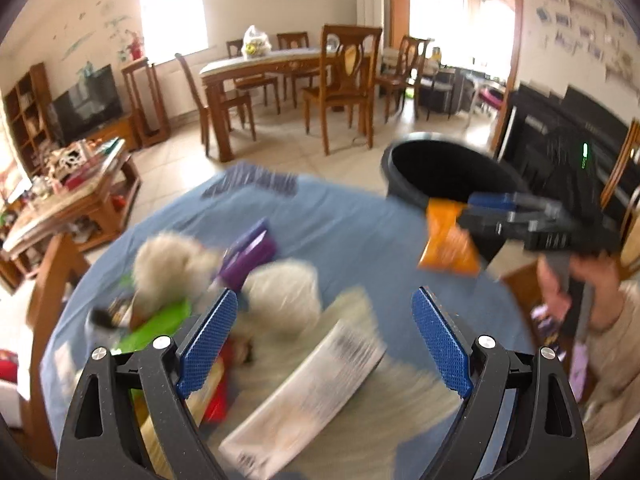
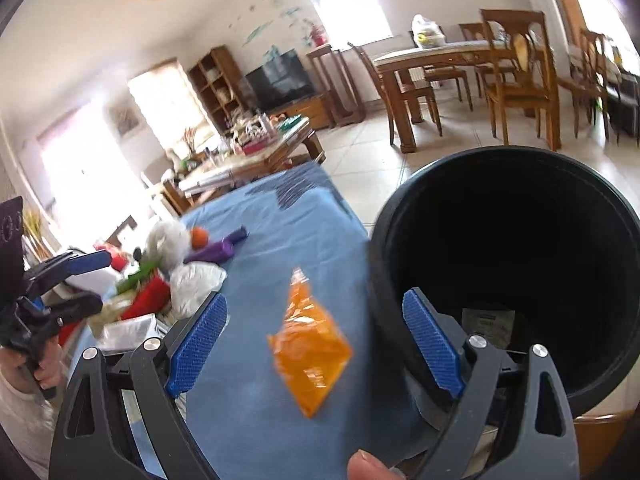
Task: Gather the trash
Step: 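Grasp the white drink carton with the left gripper while the right regrasps the orange packet, then move both grippers over the black bin and release the carton and packet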
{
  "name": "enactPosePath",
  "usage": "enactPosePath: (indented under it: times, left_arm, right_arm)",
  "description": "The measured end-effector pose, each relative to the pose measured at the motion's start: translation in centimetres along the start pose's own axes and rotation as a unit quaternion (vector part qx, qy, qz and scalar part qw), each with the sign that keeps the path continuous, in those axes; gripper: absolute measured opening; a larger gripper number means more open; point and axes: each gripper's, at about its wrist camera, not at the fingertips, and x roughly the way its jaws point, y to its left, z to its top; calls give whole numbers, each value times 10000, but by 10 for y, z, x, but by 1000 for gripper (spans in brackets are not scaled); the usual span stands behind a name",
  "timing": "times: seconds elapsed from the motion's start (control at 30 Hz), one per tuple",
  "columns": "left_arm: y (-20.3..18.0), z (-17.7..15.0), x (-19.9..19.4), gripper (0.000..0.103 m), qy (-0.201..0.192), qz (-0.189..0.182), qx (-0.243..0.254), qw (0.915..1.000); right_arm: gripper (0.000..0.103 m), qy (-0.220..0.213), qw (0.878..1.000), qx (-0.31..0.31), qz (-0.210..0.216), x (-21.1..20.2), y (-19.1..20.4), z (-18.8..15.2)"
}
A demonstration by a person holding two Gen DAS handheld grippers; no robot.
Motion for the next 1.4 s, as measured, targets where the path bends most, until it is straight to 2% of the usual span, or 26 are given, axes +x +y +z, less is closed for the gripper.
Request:
enactPosePath:
  times: [0.1, 0.17, 0.2, 0.27, 0.33, 0.4, 0.43, 0.47, 0.6, 0.77, 1.03, 1.17, 1.4]
  left_arm:
    - [1, -20, 4, 88, 188, 58, 142, 9997]
    - [3, -31, 7, 88, 259, 54, 245, 9994]
    - [6, -36, 8, 87, 296, -8, 269, 9992]
    - [6, -38, 14, 70, 390, -138, 277, 9988]
    - [5, -41, 21, 67, 522, -235, 271, 9980]
    - [-2, -41, 22, 62, 516, -223, 313, 9979]
    - [-5, -41, 21, 52, 522, -266, 289, 9979]
    - [-4, -40, 21, 42, 514, -322, 231, 9979]
    - [-1, -40, 20, 41, 433, -396, -97, 9982]
    - [-1, -39, 14, 40, 225, -341, -439, 9982]
    - [-17, -3, -17, 40, -607, -489, -801, 9937]
    - [-35, 21, -12, 40, -815, -583, -839, 9914]
    - [-81, 71, 30, 41, -938, -1046, -938, 9856]
  right_arm:
    - [88, 146, 9995, -179, -237, 6, 11, -10]
    - [79, 231, 9988, -252, -343, 8, 16, -14]
    - [71, 315, 9984, -293, -372, 12, 17, -15]
    - [63, 411, 9976, -335, -436, 15, 18, -17]
    - [49, 470, 9972, -348, -469, 18, 19, -17]
    - [42, 499, 9971, -337, -460, 20, 21, -19]
    - [40, 490, 9971, -348, -461, 19, 23, -19]
    - [39, 488, 9970, -360, -473, 19, 25, -19]
    - [35, 441, 9972, -413, -434, 18, 33, -18]
    - [33, 333, 9988, -352, -109, 11, 43, -14]
    - [33, -125, 9990, -421, 107, -14, 54, 0]
    - [33, -421, 9989, -214, 33, -33, 34, 10]
    - [33, -793, 9950, 370, -483, -62, -29, 22]
